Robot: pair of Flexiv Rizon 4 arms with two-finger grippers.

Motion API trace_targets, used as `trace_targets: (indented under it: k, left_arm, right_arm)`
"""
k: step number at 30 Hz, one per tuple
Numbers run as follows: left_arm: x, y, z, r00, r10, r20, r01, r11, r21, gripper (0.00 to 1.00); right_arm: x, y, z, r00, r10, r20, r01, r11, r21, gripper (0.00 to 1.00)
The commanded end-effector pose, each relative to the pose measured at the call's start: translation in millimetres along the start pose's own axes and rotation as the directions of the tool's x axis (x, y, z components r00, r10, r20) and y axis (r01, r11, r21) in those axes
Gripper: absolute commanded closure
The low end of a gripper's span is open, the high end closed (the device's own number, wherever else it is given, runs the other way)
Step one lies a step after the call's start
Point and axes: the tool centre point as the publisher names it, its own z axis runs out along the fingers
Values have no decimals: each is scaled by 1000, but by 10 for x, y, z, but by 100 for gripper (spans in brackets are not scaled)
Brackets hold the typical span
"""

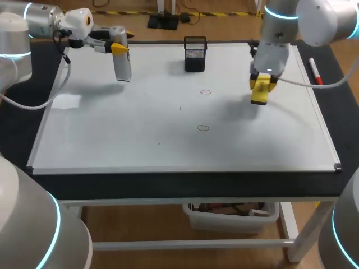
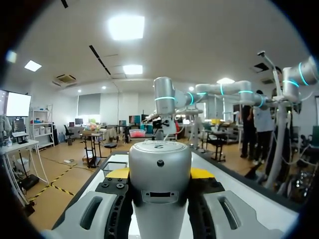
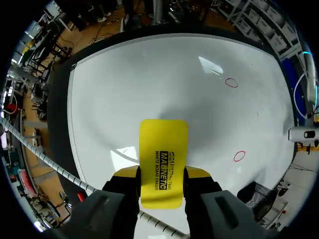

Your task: Pick up the inspection probe, press it on each red-marked spot on the whiteboard one by one, put down the probe, pick up the eraser, and wipe off all the red marks.

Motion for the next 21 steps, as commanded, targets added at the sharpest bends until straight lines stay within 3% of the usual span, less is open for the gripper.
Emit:
trace_targets:
  k: [1, 11, 21]
  left_arm:
    - [66, -47, 29, 955, 3, 295, 0, 1000, -9, 100]
    - [66, -47, 29, 955, 3, 295, 0, 1000, -9, 100]
    - [66, -47, 29, 955, 3, 295, 0, 1000, -9, 100]
  right_arm:
    - [-373, -11, 25, 997, -66, -38, 66, 998, -9, 100]
    - [-1031, 80, 34, 974, -221, -41, 220, 975, -21, 100]
    - [-1464, 51, 174, 951, -306, -50, 305, 952, -35, 100]
